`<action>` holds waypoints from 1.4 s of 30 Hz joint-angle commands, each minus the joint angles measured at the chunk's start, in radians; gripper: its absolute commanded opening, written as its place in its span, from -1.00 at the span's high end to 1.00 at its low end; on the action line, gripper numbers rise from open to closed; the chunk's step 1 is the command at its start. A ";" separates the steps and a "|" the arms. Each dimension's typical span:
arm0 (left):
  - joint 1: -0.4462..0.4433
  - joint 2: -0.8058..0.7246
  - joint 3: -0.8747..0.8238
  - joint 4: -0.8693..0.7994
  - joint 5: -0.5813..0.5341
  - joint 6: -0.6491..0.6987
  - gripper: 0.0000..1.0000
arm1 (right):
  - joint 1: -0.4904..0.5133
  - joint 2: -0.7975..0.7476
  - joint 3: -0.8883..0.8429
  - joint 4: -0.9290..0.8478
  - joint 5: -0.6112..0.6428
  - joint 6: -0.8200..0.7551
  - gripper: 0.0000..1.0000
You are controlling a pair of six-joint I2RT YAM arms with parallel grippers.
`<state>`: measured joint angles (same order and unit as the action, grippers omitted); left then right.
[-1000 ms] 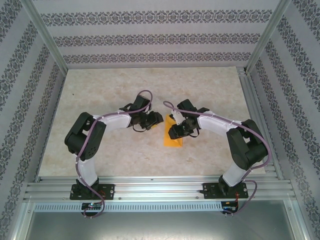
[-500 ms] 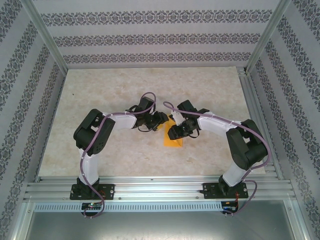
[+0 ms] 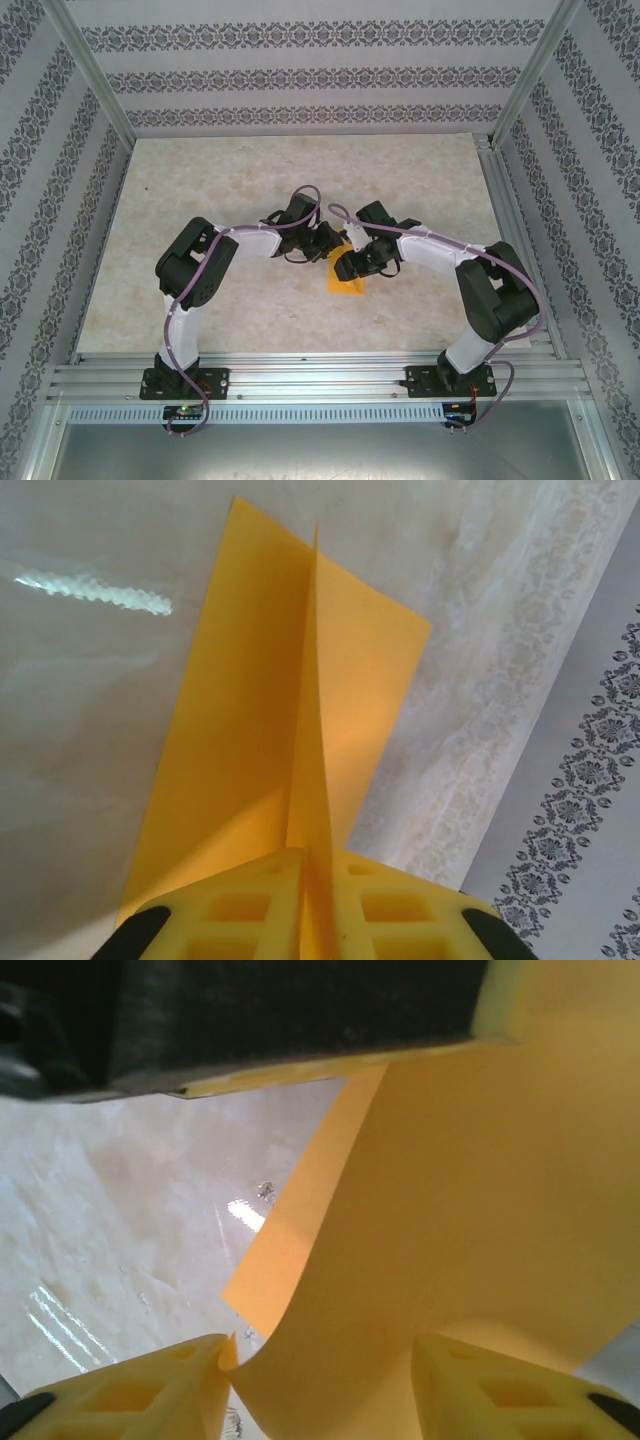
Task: Fold a paper plane with a square sheet of paper (pick it up from the middle)
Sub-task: Fold the triangle a second time at the center of the table.
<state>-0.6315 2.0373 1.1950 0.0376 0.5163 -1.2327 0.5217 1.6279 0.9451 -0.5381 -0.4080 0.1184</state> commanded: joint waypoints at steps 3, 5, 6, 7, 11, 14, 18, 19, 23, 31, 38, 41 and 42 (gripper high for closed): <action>-0.010 0.014 0.030 0.040 0.015 -0.018 0.68 | 0.040 -0.125 -0.031 -0.002 0.132 0.011 -0.26; -0.010 0.014 0.033 0.040 0.019 -0.020 0.68 | 0.075 -0.152 -0.037 -0.005 0.190 0.016 -0.34; -0.010 0.014 0.034 0.041 0.020 -0.023 0.68 | 0.094 -0.159 -0.040 -0.006 0.221 0.019 -0.36; -0.010 0.014 0.036 0.041 0.021 -0.025 0.68 | 0.119 -0.166 -0.037 -0.009 0.269 0.023 -0.41; -0.010 0.014 0.040 0.035 0.022 -0.022 0.68 | 0.177 -0.160 -0.031 -0.008 0.357 0.039 -0.49; -0.010 0.017 0.041 0.032 0.022 -0.022 0.68 | 0.208 -0.147 -0.023 -0.015 0.378 0.043 -0.51; -0.010 0.016 0.041 0.033 0.023 -0.025 0.68 | 0.245 -0.117 -0.022 -0.010 0.358 0.047 -0.52; -0.010 0.017 0.041 0.033 0.025 -0.027 0.68 | 0.258 -0.107 -0.024 -0.007 0.357 0.049 -0.52; -0.010 0.018 0.043 0.035 0.030 -0.031 0.69 | 0.294 -0.070 -0.016 -0.006 0.425 0.067 -0.54; -0.010 0.018 0.041 0.035 0.030 -0.034 0.69 | 0.324 -0.045 0.008 -0.016 0.561 0.086 -0.32; -0.010 0.017 0.046 0.022 0.028 -0.025 0.69 | 0.320 -0.107 -0.016 -0.008 0.560 0.095 0.06; -0.010 0.014 0.049 0.010 0.025 -0.017 0.69 | 0.320 -0.109 -0.016 -0.014 0.558 0.096 0.22; -0.010 0.014 0.052 0.007 0.024 -0.015 0.69 | 0.320 -0.111 -0.019 -0.012 0.558 0.097 0.26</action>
<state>-0.6315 2.0388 1.2167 0.0372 0.5346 -1.2587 0.8360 1.5364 0.9272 -0.5526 0.1307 0.2115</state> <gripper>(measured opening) 0.155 0.384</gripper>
